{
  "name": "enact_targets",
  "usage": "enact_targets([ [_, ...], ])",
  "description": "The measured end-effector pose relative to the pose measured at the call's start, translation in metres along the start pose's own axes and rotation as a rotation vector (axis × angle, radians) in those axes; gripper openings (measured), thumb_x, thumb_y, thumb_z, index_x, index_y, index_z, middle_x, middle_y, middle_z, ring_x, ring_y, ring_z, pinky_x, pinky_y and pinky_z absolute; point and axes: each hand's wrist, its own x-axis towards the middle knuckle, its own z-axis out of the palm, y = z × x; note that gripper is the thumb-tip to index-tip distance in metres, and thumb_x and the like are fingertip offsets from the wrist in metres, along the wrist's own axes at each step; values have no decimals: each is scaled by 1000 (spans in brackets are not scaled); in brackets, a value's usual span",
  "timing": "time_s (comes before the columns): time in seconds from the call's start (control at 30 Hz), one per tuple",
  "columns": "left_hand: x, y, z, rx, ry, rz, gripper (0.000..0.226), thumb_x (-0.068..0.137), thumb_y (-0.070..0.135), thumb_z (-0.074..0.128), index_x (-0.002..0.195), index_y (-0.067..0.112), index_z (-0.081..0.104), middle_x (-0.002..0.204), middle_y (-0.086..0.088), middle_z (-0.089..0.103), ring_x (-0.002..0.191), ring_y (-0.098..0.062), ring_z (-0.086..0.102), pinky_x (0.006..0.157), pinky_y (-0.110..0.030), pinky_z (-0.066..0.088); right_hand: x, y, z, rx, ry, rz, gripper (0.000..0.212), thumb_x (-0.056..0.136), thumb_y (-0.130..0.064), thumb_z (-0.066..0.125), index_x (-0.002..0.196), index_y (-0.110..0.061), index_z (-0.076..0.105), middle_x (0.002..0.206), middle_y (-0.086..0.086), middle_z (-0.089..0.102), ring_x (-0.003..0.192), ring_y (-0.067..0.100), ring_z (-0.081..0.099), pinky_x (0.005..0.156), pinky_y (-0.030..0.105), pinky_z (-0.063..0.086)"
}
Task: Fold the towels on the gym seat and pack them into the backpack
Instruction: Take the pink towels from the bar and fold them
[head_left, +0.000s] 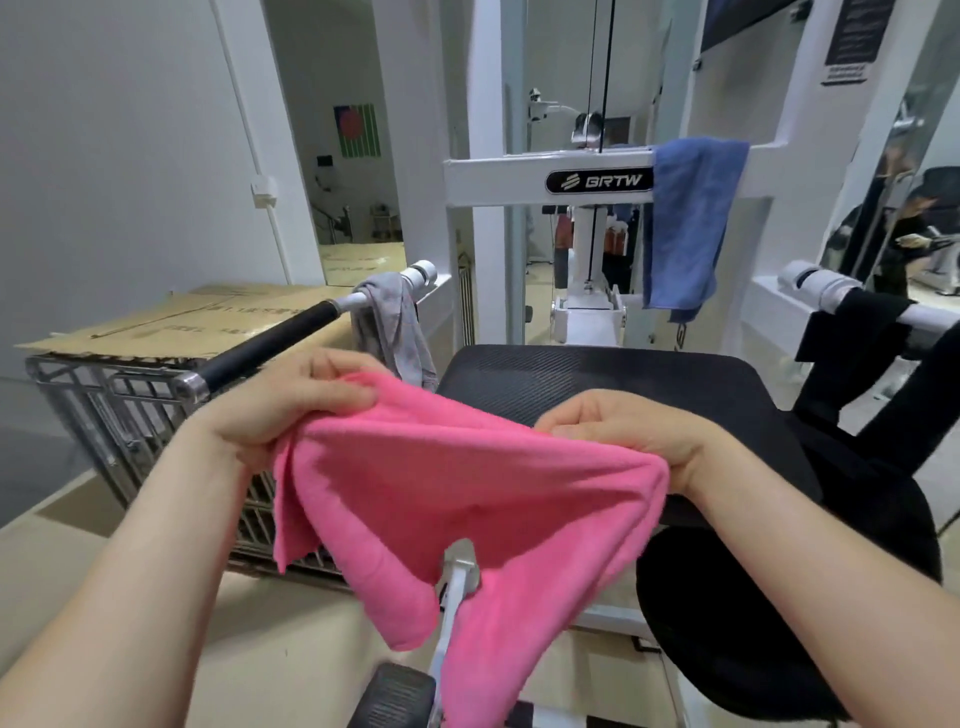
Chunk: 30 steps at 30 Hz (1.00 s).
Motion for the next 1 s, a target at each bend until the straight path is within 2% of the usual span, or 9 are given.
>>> enact_targets([
  [0.13,14,-26,-10,447,-2,-209,23,67,-2,52,75,11,69,69,-5,62,63,-14,56,54,-20,45,-13,-5,-17,-19,-71,71,41,66,-36,85,86,-2,72,76,5,70,65,12,65,64,21,54],
  [0.27,38,-58,-22,823,473,-163,33,72,-12,41,63,12,62,53,1,58,52,-16,53,50,-24,39,-26,-11,-48,-84,34,216,25,77,-25,78,84,-3,70,76,5,67,67,11,62,68,21,52],
  [0.33,47,-70,-33,596,604,-143,36,76,-14,41,67,12,64,59,-4,58,54,-18,49,50,-24,34,-30,-10,-72,-280,140,385,12,87,-16,68,77,-10,71,72,2,66,62,9,59,63,22,49],
  [0.47,66,-77,-40,14,543,-148,19,93,1,54,95,11,69,71,-4,57,57,-12,46,47,-19,39,-23,-5,-124,-889,475,667,29,94,-21,56,65,-17,57,59,3,51,46,14,42,48,25,39],
  [0.53,91,-79,-35,70,662,-129,16,96,8,54,97,11,70,75,-4,60,56,-10,47,47,-19,37,-10,1,-140,-960,625,643,28,97,-23,48,72,-14,56,70,7,55,57,20,49,53,27,46],
  [0.63,136,-83,-34,338,952,-63,16,96,15,54,94,15,69,94,-5,65,81,-17,55,67,-29,43,16,23,-158,-1258,752,535,22,98,-22,43,78,-17,53,100,12,66,82,29,56,70,32,45],
  [0.73,172,-82,-42,577,1136,-74,20,94,21,52,101,16,71,103,-5,69,96,-22,60,82,-33,43,37,46,-181,-1412,853,402,24,99,-30,40,89,-17,58,103,12,66,84,31,58,67,35,43],
  [0.87,208,-87,-61,881,1187,-155,27,94,24,47,104,16,71,106,-10,70,100,-33,62,77,-35,43,56,54,-215,-1620,843,233,35,99,-43,35,88,-16,56,92,10,66,79,32,61,62,36,46],
  [1.0,229,-93,-66,1120,1219,-157,27,91,24,44,100,12,67,99,-20,66,90,-42,61,71,-43,47,77,50,-242,-1684,699,364,35,97,-49,33,81,-22,48,97,10,66,89,32,62,67,35,42],
])
